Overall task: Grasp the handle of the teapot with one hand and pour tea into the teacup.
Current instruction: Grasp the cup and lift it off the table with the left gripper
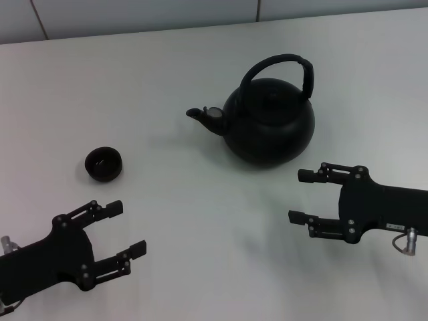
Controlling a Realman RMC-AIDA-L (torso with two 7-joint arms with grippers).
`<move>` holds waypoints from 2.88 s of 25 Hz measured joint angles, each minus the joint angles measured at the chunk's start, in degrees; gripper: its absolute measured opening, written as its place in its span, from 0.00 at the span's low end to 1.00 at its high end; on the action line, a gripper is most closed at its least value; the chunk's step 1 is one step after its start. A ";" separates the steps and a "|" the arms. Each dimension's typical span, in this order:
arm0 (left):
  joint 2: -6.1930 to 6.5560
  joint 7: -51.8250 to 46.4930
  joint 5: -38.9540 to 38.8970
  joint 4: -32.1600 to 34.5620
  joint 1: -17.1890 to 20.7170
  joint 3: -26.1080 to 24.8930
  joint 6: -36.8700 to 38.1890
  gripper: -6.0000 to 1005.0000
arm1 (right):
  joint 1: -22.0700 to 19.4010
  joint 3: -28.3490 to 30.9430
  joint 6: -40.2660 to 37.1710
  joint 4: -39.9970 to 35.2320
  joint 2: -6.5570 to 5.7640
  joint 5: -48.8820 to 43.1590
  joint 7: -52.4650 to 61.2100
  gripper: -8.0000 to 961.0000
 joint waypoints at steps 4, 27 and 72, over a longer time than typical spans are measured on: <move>0.00 0.00 0.00 0.01 -0.13 -0.04 0.02 0.80 | 0.22 0.00 -0.05 0.00 0.00 0.00 0.00 0.75; -0.39 0.53 -1.37 -0.63 -0.01 -9.16 -1.41 0.80 | 1.05 0.09 0.06 0.68 0.07 0.11 0.24 0.75; -0.66 12.44 -3.38 -6.14 -2.89 -13.00 -18.62 0.80 | 1.59 0.53 -0.13 1.40 0.08 0.47 0.33 0.74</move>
